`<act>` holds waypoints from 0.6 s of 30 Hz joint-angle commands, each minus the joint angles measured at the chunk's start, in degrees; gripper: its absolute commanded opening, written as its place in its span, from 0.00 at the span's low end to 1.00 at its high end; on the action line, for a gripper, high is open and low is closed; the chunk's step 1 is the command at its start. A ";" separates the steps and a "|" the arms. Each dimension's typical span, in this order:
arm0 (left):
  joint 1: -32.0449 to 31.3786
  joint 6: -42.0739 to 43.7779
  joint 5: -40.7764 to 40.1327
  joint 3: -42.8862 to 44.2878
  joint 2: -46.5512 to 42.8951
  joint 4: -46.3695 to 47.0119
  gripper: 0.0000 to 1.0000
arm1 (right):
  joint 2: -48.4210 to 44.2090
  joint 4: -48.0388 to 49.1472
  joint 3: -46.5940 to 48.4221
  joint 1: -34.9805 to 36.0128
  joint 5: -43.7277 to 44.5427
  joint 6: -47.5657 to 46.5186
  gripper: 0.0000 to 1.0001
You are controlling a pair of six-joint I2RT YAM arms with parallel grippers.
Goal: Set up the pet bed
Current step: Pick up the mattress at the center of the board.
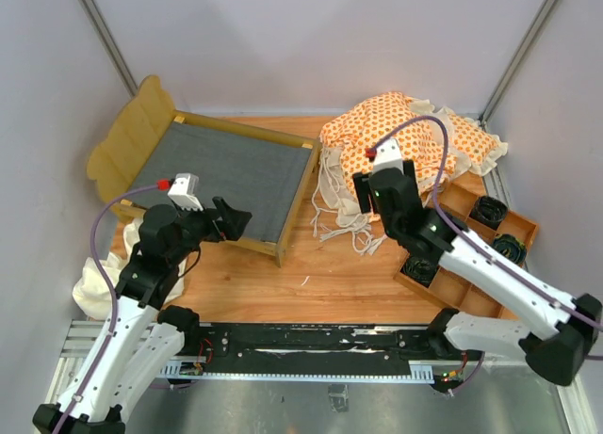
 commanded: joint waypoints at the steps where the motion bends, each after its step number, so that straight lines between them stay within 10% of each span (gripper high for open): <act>1: -0.49 1.57 0.91 1.98 0.64 -2.09 0.99 | 9.69 4.47 8.73 -6.50 -0.38 -9.78 0.73; 18: -0.50 2.76 -0.11 -0.27 -2.12 -1.22 0.99 | 44.11 -1.08 34.99 -25.39 -19.36 -17.08 0.73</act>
